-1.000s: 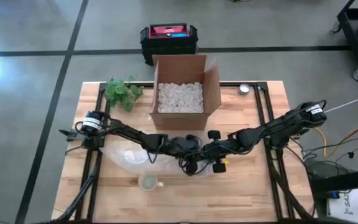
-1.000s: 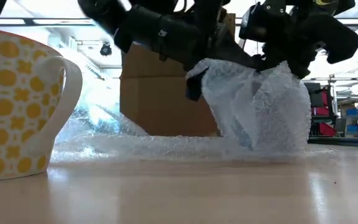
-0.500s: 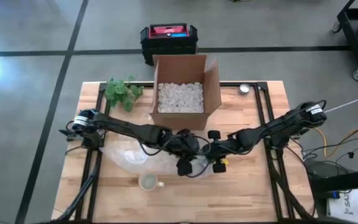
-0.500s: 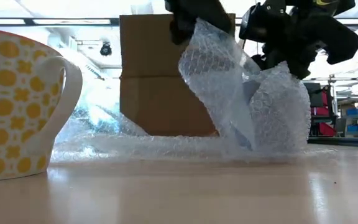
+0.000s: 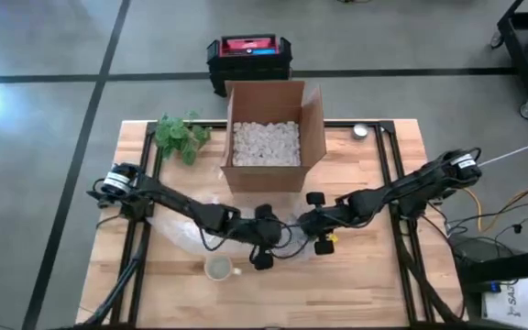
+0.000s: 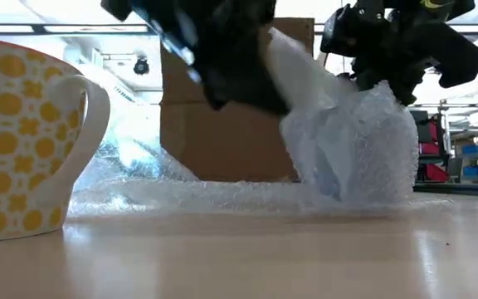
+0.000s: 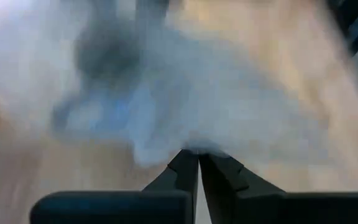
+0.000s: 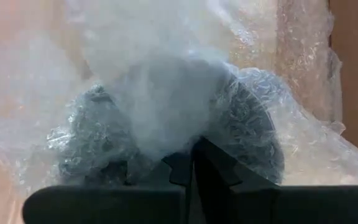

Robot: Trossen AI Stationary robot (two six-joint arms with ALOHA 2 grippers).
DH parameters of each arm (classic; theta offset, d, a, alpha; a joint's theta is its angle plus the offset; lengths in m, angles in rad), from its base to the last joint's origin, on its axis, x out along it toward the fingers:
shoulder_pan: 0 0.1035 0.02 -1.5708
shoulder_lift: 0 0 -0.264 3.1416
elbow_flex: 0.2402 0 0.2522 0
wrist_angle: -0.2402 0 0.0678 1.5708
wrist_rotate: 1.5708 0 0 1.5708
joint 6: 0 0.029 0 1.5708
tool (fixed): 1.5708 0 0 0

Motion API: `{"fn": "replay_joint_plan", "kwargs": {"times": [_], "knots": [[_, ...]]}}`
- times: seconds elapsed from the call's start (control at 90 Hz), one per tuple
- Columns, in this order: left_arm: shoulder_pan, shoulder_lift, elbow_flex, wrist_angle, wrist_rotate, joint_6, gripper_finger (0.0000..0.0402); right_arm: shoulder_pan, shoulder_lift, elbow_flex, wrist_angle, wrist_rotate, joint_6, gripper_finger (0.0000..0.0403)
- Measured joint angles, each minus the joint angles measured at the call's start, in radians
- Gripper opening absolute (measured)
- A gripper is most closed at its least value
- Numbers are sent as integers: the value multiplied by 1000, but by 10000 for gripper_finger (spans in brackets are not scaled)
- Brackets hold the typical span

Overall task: Wrap mug
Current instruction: Wrap the blue mug with the right bubble wrap

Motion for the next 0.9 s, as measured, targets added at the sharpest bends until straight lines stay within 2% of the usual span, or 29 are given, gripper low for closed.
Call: {"fn": "replay_joint_plan", "kwargs": {"times": [0.1, 0.278, 0.456, 0.544, 0.733, 0.844, 0.9], "knots": [[26, 4, -18, 137, -1, 24, 1, 0, 3, 0, 3, 0, 0, 2], [46, 25, -25, 241, 2, 74, 1, 0, 10, 0, 12, -13, -6, 2], [55, 124, -23, 341, 6, 81, 1, -2, 3, 12, 2, -22, 2, 2], [58, 172, -8, 362, 22, 66, 1, -1, -20, 63, -75, -32, 11, 2], [59, 192, 9, 360, 43, 50, 1, 0, -70, 220, -374, -30, 9, 2], [59, 192, 12, 357, 43, 49, 1, 0, -78, 236, -314, -33, -12, 2], [59, 192, 12, 356, 43, 48, 1, 0, -73, 214, -224, -44, -20, 2]]}}
